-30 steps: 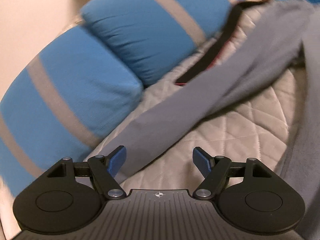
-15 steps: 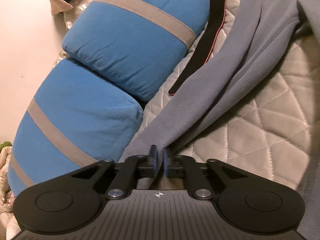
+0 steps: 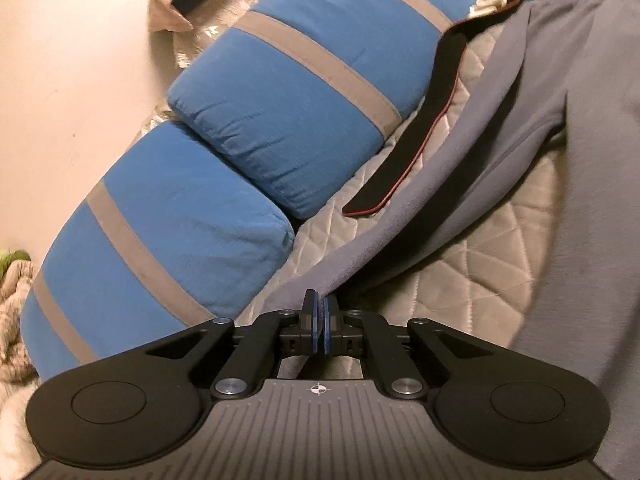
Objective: Fold clothes
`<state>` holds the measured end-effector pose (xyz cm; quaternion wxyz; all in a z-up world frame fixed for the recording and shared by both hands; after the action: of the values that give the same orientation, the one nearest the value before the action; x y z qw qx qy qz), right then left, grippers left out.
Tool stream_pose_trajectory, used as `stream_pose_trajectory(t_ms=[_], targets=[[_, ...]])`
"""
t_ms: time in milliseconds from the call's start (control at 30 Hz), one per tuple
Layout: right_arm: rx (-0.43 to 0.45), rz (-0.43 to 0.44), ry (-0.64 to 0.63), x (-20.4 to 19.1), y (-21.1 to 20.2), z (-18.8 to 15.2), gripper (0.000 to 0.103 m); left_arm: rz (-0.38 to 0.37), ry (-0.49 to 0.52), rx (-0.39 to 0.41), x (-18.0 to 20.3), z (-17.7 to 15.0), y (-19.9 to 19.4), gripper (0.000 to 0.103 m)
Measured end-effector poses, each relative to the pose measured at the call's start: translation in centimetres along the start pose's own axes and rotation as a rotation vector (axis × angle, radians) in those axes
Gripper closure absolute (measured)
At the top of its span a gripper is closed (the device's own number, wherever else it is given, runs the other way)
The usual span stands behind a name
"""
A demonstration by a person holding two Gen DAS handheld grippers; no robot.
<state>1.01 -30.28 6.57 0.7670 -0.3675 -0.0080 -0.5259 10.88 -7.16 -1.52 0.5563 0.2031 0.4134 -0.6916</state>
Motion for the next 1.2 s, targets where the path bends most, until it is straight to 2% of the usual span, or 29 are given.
stream_pose_trajectory(t_ms=[167,300,400,667,933,1033,1133,1167,1200], targets=[[0.027,-0.129,-0.070,0.9,3.2,1.8,0.002,-0.008,-0.052,0.029,-0.7,0.3,-0.8,0.100],[0.018,-0.220,-0.128,3.2,7.1,2.9,0.006,-0.015,-0.048,0.041,-0.7,0.2,-0.8,0.100],[-0.004,-0.251,-0.116,5.2,9.2,3.6,0.008,-0.028,-0.040,0.045,-0.6,0.0,-0.8,0.100],[0.034,-0.178,-0.222,5.1,12.5,5.1,0.011,-0.037,-0.004,0.044,-1.5,1.0,-0.9,0.100],[0.142,-0.067,-0.320,0.2,14.1,8.7,0.018,-0.048,0.018,0.052,-1.2,2.3,-1.5,0.100],[0.165,-0.040,-0.336,-1.0,14.0,9.6,0.026,-0.053,0.025,0.056,-0.9,2.2,-1.6,0.100],[0.188,-0.013,-0.352,-2.1,13.9,10.6,0.043,-0.059,0.024,0.058,-0.8,1.8,-1.6,0.100],[0.196,-0.003,-0.358,-2.5,13.9,10.9,0.058,-0.061,0.018,0.062,-0.7,1.7,-1.6,0.100],[0.204,0.006,-0.363,-2.9,13.9,11.2,0.079,-0.062,0.023,0.061,-0.5,1.5,-1.6,0.100]])
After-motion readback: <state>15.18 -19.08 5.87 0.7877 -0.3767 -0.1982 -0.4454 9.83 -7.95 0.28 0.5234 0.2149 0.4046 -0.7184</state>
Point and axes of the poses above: each gripper's, at about its wrist camera, not at the fingertips, and y roughly the way its jaws point, x to its right, z to its top, the point moved 1 cm from there along y, roughly the way its jaws point, and after that the axes turned 2 degrees about x, right-handed, at the moved point
